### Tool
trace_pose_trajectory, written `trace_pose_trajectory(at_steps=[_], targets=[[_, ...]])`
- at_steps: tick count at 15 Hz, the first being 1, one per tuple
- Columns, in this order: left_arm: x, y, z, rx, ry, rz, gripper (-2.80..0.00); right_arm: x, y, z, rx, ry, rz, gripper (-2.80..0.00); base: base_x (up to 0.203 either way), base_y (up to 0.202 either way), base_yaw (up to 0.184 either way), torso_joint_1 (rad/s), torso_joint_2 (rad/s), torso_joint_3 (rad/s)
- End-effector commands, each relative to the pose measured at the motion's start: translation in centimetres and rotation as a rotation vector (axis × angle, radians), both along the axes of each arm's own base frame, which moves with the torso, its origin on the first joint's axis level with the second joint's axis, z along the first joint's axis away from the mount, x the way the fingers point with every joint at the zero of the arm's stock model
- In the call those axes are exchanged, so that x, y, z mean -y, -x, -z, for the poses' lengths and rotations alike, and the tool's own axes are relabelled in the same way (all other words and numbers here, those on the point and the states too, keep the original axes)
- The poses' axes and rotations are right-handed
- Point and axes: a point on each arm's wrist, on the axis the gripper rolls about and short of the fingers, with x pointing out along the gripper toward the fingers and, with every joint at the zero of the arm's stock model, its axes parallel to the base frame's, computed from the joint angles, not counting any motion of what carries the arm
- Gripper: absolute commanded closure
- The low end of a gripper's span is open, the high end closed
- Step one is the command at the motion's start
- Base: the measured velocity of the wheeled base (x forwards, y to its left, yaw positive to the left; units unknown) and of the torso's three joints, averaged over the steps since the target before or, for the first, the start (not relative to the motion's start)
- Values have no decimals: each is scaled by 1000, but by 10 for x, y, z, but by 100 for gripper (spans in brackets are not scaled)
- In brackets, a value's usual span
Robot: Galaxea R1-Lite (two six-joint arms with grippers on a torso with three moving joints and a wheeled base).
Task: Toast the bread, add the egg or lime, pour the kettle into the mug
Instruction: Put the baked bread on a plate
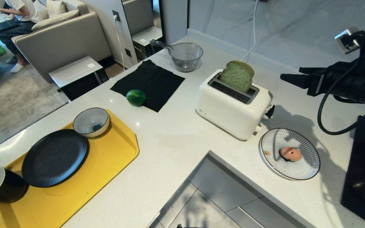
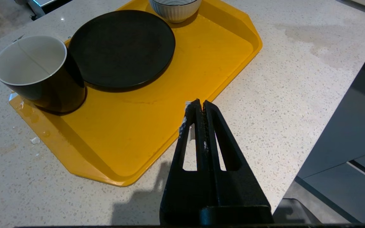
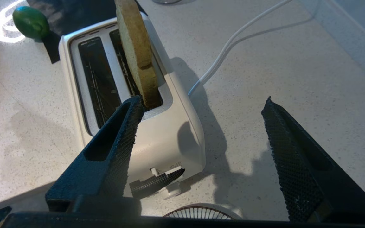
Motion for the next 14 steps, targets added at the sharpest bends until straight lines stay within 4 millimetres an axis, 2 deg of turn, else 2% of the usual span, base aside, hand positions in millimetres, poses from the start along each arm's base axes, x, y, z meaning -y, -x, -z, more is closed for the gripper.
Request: trace_pose_trajectory(at_steps=[1,4,9,11,14], targets=[[0,-1,5,-15,1,0,0,0,-19,6,-19,-1,-7,-280,0,0,0,0,0,0],[0,-1,5,-15,1,0,0,-5,-36,-6,28,-12,-63,-280,0,0,0,0,0,0],[0,-1,5,-15,1,0,0,-22,-50,1,18,-23,-235,-280,0,0,0,0,0,0],[0,-1,5,-15,1,0,0,-22,-55,6,7,-25,-252,-280,0,0,0,0,0,0],[0,-1,5,-15,1,0,0,-24,-68,3,24,-35,-255,-280,0,0,0,0,0,0]])
